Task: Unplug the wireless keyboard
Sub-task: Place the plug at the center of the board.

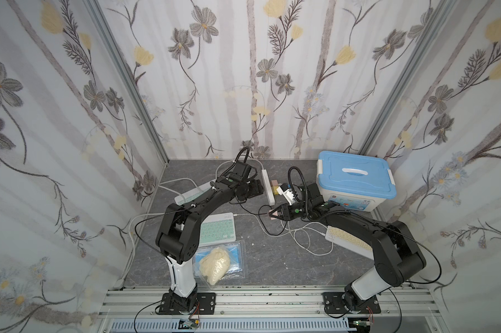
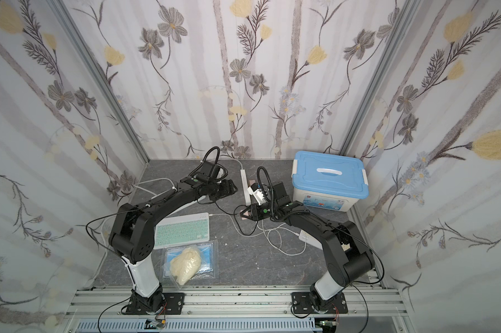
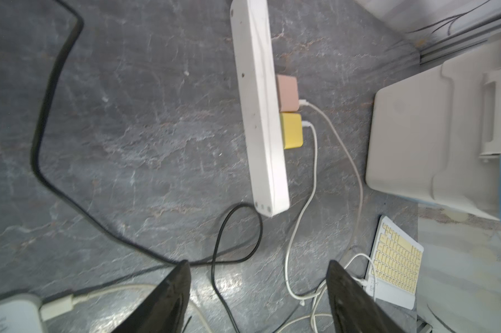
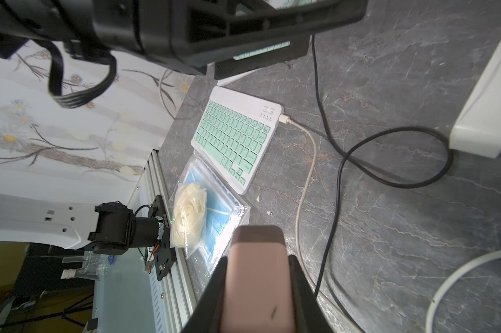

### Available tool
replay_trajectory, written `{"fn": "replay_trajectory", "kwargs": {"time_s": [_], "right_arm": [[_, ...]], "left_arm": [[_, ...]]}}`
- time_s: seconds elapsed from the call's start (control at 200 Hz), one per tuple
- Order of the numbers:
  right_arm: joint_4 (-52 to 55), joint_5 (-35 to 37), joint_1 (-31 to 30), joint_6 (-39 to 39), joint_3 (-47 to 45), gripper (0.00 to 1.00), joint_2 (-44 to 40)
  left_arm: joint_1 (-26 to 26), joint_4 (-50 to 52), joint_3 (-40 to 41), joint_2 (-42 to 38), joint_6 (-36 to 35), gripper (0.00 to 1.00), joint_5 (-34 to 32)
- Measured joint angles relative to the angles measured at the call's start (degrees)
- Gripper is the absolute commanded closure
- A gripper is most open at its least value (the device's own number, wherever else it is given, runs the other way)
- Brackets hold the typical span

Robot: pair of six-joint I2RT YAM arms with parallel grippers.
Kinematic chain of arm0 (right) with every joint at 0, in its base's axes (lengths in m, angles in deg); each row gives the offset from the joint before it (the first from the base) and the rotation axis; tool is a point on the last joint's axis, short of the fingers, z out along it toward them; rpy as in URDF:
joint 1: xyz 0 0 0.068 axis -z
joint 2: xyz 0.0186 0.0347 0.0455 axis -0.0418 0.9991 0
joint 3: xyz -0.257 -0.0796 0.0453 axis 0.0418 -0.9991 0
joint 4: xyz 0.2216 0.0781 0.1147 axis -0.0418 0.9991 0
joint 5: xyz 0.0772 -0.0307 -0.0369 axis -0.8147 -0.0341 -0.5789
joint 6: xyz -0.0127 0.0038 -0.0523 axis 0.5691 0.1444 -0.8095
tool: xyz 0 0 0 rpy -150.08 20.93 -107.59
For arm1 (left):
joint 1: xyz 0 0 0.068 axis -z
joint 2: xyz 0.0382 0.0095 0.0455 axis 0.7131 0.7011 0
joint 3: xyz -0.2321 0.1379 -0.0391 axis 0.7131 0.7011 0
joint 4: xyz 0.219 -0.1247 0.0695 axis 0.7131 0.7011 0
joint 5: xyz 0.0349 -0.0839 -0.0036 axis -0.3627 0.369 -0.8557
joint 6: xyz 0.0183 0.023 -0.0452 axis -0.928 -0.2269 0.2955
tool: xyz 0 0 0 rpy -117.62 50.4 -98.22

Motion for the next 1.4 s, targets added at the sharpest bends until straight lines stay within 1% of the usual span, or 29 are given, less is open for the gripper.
{"fn": "replay_trajectory", "kwargs": {"time_s": [0.11,0.26,0.385,0.425,0.44,0.51,0.55,0.604,0.699,0.774,0.834,0.974,1.094,1.194,1.304,1.399], "right_arm": [[0.46,1.31,-3.5,-1.46,-0.37,1.0,2.6],[0.92,4.09,-5.68,-2.69,-1.4,1.0,5.49],[0.9,5.44,-6.99,-3.1,-3.13,0.94,6.82],[0.9,5.6,-7.13,-3.21,-3.74,0.89,7.02],[0.9,5.64,-7.13,-3.23,-3.91,0.86,7.08],[0.87,6.27,-7.08,-3.39,-4.46,0.67,7.54],[0.9,6.75,-7.02,-3.41,-4.68,0.58,7.67],[0.85,7.15,-7.04,-3.48,-4.94,0.51,7.67],[0.44,7.3,-7.08,-3.8,-5.6,0.42,7.23],[0.48,7.3,-7.08,-3.82,-6.03,0.32,6.16],[0.42,7.37,-7.08,-3.85,-6.27,0.28,4.9],[0.39,9.03,-6.54,-3.8,-7.61,0.23,0.24],[0.0,11.02,-4.33,-2.6,-9.66,0.21,-4.59],[-0.07,13.4,-1.95,-1.14,-11.3,0.21,-7.69],[-0.63,16.44,0.28,0.07,-13.0,0.21,-10.95],[-1.09,17.97,1.73,0.59,-15.26,0.21,-13.97]], "left_arm": [[-0.04,-1.14,5.42,-2.93,-0.28,0.25,-1.07],[-0.07,-1.92,9.97,-5.46,-0.5,0.25,-2.03],[-0.07,-2.19,12.57,-7.61,-0.66,0.25,-3.23],[-0.07,-2.34,13.11,-8.0,-0.79,0.25,-3.69],[-0.07,-2.38,13.35,-8.11,-0.81,0.25,-3.91],[0.0,-2.54,14.27,-8.41,-1.11,0.25,-4.02],[0.11,-2.71,14.91,-8.61,-1.38,0.23,-4.07],[0.37,-2.8,15.89,-8.96,-1.81,0.23,-4.46],[1.42,-3.63,18.36,-10.08,-3.15,0.21,-5.16],[2.54,-3.85,19.96,-11.28,-4.76,0.2,-5.44],[3.61,-4.5,21.14,-12.55,-6.51,0.19,-5.9],[7.15,-6.62,24.41,-16.0,-11.21,0.2,-7.06],[11.26,-7.65,26.1,-16.96,-15.47,0.21,-7.45],[14.86,-7.98,25.62,-15.17,-19.32,0.22,-8.13],[18.62,-7.34,22.8,-11.19,-23.76,0.23,-9.53],[20.81,-6.78,20.41,-8.2,-27.17,0.24,-10.05]]}}
